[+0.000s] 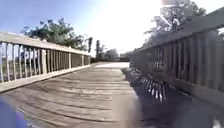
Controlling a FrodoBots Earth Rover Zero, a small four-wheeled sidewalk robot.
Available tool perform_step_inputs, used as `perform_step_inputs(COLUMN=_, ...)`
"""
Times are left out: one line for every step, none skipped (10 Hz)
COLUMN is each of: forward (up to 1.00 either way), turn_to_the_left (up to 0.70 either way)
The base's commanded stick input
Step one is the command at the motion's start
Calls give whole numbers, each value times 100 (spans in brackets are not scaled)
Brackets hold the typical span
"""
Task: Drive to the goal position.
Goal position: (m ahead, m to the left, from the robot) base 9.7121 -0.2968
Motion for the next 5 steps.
perform_step_inputs(forward=70, turn_to_the_left=0)
perform_step_inputs(forward=70, turn_to_the_left=0)
perform_step_inputs(forward=70, turn_to_the_left=0)
perform_step_inputs(forward=70, turn_to_the_left=0)
perform_step_inputs(forward=70, turn_to_the_left=0)
